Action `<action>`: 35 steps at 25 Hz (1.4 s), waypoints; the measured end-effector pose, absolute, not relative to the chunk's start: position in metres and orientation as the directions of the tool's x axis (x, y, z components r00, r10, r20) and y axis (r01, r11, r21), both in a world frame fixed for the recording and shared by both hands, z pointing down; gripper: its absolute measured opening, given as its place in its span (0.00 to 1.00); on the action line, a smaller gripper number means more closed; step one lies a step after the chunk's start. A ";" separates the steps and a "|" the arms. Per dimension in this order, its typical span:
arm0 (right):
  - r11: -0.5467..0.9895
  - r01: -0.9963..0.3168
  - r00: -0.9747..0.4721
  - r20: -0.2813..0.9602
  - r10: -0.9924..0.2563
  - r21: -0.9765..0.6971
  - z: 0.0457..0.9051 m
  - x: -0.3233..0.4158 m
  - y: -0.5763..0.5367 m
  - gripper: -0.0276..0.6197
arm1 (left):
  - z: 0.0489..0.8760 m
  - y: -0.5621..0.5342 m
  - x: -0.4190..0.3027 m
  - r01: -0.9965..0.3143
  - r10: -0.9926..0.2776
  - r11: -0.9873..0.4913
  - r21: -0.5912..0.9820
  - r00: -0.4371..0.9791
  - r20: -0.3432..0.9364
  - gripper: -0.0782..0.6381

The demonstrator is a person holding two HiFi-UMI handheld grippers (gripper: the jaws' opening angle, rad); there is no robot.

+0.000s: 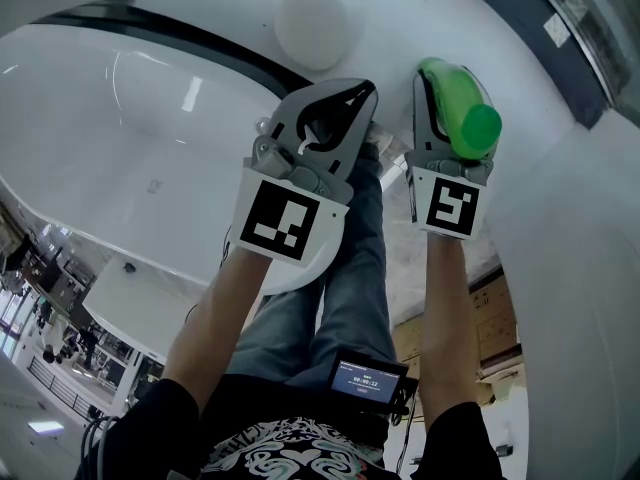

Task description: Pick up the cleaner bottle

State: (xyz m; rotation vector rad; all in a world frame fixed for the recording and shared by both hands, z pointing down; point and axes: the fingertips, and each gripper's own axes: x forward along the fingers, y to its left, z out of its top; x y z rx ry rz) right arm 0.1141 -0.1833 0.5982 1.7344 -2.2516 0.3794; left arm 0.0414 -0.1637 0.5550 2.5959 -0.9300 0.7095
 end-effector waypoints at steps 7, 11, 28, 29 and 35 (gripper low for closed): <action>0.251 -0.968 -0.235 0.413 -0.880 -0.016 0.612 0.116 -0.181 0.38 | 0.559 -0.163 0.039 -0.655 -0.507 -0.748 0.109 0.669 0.544 0.13; 0.248 -0.969 -0.232 0.417 -0.879 -0.016 0.615 0.116 -0.180 0.38 | 0.561 -0.164 0.038 -0.653 -0.504 -0.750 0.107 0.668 0.547 0.13; 0.251 -0.966 -0.252 0.454 -0.854 -0.065 0.625 0.122 -0.181 0.38 | 0.571 -0.164 0.037 -0.655 -0.496 -0.746 0.118 0.665 0.559 0.13; 0.243 -0.967 -0.253 0.452 -0.855 -0.081 0.625 0.124 -0.181 0.38 | 0.571 -0.164 0.037 -0.655 -0.496 -0.746 0.118 0.665 0.559 0.13; 0.223 -0.964 -0.263 0.447 -0.855 -0.141 0.624 0.128 -0.181 0.37 | 0.572 -0.164 0.038 -0.656 -0.497 -0.746 0.119 0.665 0.557 0.13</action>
